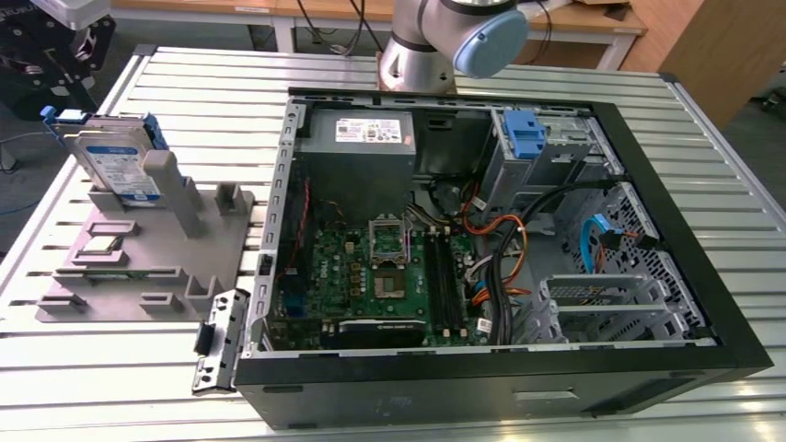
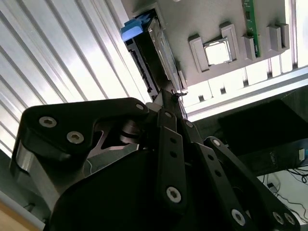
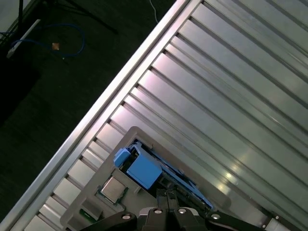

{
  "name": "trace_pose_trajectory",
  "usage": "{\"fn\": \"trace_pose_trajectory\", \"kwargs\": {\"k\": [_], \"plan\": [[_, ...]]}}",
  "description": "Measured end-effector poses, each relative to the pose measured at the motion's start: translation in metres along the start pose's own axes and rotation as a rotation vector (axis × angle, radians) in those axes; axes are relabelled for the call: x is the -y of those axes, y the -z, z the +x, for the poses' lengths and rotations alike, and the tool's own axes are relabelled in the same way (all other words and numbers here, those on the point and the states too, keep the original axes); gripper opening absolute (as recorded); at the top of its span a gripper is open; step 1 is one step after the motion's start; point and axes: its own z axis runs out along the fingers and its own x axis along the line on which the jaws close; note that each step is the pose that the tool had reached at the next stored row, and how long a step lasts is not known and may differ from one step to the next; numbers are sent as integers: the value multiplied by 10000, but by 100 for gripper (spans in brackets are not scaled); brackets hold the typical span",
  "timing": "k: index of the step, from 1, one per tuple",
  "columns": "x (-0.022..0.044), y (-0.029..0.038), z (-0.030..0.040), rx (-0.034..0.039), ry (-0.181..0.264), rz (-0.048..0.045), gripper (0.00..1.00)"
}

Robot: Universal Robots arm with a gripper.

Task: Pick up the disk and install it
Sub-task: 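Pick up the disk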

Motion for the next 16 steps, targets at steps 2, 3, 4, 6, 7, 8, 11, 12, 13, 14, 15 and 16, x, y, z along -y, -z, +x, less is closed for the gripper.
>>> {"fn": "trace_pose_trajectory", "kwargs": {"k": [2,3,4,6,7,8,11,12,13,14,15,16], "plan": [[0,0,0,-6,163,-6,10],[0,0,0,-12,266,-9,10],[0,0,0,-17,385,-13,10],[0,0,0,-29,648,-21,10],[0,0,0,-33,747,-24,10],[0,0,0,-34,771,-24,10],[0,0,0,-34,774,-25,10],[0,0,0,-34,774,-25,10],[0,0,0,-34,775,-25,10],[0,0,0,-34,775,-25,10],[0,0,0,-34,776,-25,10],[0,0,0,-34,779,-25,10]]}}
